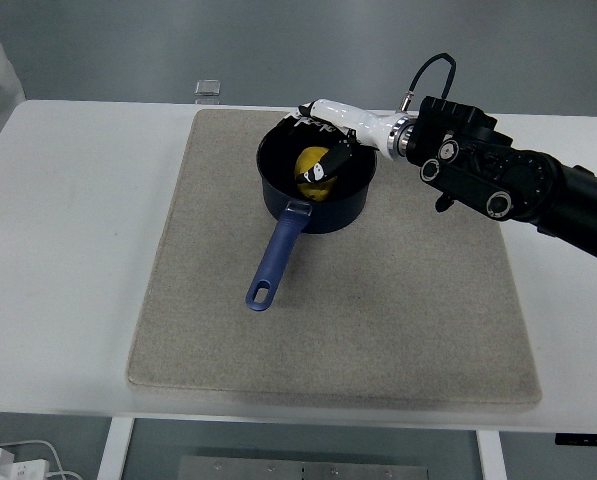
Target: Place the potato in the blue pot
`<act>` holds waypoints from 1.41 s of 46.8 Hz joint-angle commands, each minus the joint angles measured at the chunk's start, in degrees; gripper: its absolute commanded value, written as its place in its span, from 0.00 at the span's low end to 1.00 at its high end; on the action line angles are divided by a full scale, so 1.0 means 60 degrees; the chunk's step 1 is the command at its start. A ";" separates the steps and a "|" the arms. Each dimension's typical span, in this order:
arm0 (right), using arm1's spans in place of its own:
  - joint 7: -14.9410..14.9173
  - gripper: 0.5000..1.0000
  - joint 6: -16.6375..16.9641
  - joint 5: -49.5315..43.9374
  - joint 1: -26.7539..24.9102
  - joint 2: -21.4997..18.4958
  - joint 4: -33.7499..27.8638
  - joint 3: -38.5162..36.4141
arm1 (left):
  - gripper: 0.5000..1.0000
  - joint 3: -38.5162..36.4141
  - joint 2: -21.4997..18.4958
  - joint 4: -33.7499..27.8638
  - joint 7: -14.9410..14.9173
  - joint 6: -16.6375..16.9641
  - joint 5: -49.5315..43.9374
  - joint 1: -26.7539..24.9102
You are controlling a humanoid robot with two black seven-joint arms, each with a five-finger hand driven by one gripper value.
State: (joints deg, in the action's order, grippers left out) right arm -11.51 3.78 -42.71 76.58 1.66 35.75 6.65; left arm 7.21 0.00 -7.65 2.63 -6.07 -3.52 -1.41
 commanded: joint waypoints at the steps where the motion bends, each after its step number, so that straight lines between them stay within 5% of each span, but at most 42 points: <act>1: 0.0000 0.90 -0.0001 -0.0001 0.0010 0.0030 0.0004 -0.0069 | 1.00 0.0000 0.0000 0.0000 0.0000 0.0001 0.0000 0.0000; 14: 0.0000 0.90 0.0028 0.1067 0.0068 0.0454 0.0004 -0.1709 | 1.00 0.0000 0.0000 0.0000 0.0000 0.0001 0.0000 0.0000; 45: 0.0322 0.90 -0.0777 0.8347 -0.1088 0.2520 -0.0011 -0.2002 | 1.00 0.0000 0.0000 0.0000 0.0000 0.0001 0.0000 0.0000; 66: 0.0322 0.90 -0.0836 0.8730 -0.2686 0.2535 -0.0040 -0.3233 | 1.00 0.0000 0.0000 0.0000 0.0000 0.0001 0.0000 0.0000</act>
State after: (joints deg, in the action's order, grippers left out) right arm -9.56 -1.24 9.61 60.73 16.85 35.50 -12.66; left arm 7.21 0.00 -7.65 2.64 -6.06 -3.51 -1.40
